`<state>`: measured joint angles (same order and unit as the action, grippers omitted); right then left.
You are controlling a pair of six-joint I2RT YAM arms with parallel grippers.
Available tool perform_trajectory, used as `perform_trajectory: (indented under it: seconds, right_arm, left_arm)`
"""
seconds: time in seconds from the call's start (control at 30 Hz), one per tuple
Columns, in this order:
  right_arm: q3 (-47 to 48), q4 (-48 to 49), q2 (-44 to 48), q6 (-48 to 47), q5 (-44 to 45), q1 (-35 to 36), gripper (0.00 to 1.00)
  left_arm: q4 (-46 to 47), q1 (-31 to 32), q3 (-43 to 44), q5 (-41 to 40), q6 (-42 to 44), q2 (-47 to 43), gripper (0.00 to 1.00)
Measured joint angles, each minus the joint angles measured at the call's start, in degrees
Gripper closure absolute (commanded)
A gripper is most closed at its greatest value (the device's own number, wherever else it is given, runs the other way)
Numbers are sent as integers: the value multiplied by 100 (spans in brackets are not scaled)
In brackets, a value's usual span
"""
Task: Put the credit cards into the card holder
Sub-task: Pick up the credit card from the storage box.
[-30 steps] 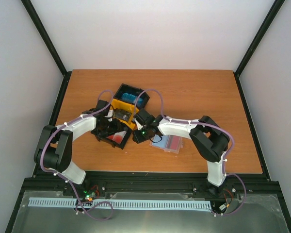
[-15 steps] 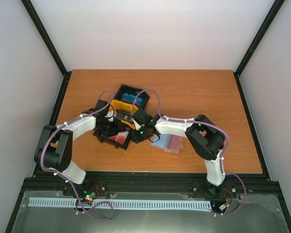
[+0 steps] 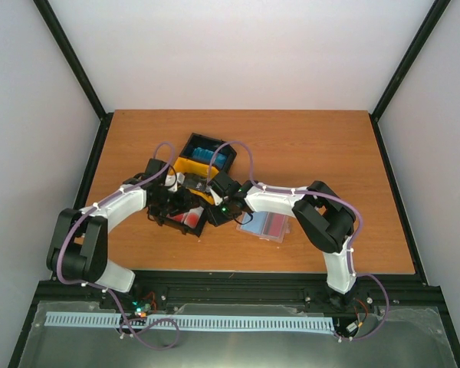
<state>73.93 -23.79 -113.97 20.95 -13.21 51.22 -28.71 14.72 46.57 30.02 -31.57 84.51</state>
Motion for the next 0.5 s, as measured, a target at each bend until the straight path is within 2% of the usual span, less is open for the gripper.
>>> perform_trajectory:
  seconds: [0.5]
  right_arm:
    - [46, -24, -28, -15, -13, 0, 60]
  left_arm:
    - [-22, 2, -70, 743, 42, -28, 54]
